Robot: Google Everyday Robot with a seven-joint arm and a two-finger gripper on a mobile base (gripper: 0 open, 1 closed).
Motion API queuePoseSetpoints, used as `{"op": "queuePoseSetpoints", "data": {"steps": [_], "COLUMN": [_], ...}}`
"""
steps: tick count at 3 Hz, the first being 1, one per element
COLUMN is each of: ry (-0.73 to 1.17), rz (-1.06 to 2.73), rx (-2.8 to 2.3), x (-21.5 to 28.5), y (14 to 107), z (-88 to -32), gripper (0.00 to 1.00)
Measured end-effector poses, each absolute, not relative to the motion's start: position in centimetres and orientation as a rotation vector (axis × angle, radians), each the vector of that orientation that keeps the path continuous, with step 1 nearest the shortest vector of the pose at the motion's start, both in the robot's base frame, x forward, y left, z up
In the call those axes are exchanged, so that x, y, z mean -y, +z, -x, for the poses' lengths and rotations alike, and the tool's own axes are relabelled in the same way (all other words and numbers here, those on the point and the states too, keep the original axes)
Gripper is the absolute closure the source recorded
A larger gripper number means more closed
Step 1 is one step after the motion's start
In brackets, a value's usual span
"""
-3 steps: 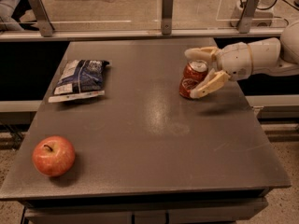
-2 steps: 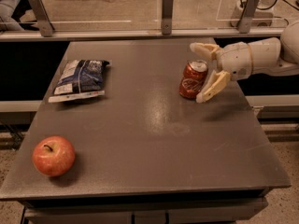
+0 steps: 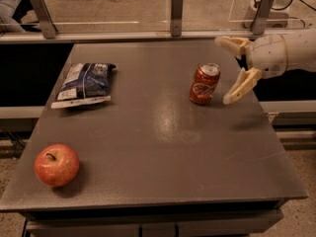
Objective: Place coke can upright
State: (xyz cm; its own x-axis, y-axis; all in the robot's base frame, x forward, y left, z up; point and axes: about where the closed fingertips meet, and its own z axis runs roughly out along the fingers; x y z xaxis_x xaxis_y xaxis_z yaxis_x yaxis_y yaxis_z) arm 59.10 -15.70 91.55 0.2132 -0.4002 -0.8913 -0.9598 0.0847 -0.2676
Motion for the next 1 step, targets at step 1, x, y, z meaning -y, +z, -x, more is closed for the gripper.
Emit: {"op": "queuePoseSetpoints", "data": {"steps": [1], "ry": [0.702], "rz": [1.493], "rx": [-1.350], "x": [15.85], "y": [91.88], "z": [-59.08], "gripper": [0.00]}}
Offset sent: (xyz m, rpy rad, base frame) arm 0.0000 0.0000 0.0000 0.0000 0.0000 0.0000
